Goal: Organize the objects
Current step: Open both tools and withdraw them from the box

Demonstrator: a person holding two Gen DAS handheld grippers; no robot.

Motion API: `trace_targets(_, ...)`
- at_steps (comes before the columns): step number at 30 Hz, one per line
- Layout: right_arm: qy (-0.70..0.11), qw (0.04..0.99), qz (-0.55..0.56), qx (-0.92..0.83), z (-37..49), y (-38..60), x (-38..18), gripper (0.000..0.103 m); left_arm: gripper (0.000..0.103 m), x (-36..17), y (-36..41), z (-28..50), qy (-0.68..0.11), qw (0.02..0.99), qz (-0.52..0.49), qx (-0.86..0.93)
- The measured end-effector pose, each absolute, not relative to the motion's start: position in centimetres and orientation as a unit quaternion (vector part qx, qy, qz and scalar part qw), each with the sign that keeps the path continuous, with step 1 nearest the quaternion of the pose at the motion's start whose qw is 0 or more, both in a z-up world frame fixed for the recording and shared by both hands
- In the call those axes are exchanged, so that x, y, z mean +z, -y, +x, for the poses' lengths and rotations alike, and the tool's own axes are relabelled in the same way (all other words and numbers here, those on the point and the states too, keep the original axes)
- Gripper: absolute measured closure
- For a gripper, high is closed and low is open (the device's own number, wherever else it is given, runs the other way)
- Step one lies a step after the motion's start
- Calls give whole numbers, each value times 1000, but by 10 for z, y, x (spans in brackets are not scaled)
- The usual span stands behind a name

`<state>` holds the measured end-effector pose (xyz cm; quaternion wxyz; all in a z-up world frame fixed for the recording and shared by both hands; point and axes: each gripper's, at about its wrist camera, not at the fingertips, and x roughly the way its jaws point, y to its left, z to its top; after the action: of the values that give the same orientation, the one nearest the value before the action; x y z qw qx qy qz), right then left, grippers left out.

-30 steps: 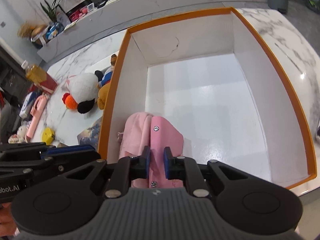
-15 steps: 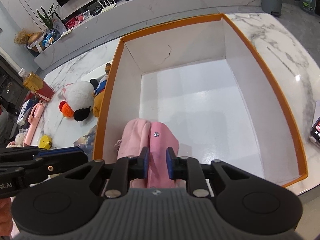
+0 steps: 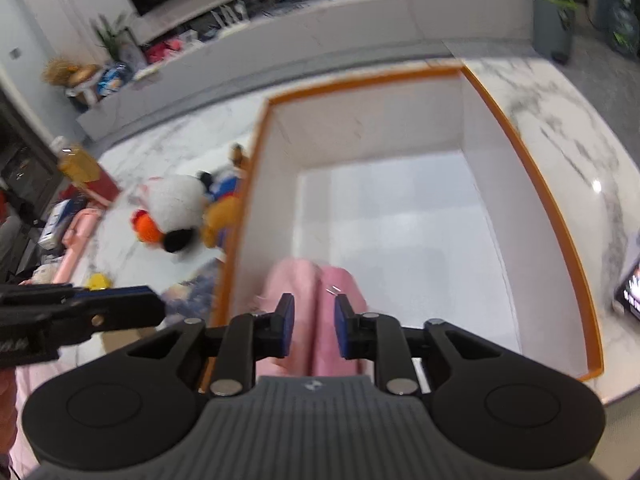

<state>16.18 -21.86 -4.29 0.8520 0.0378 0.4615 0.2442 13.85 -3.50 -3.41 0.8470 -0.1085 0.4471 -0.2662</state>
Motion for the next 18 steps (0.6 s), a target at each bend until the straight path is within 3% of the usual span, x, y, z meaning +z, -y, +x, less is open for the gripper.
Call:
trace_targets(5,-411,862,-6,297,141,194,-18,68,82,-26,10,133,-439,861,-86,-243)
trace_targets(11,-384,845,-87,361,112,143,-14,57,73,-29,-23,118,-448,870,-39,-203)
trace_targets(18,-411,816,-134,382,103,93,-45,56,46,-53,-52,108,-466,867,10,-175)
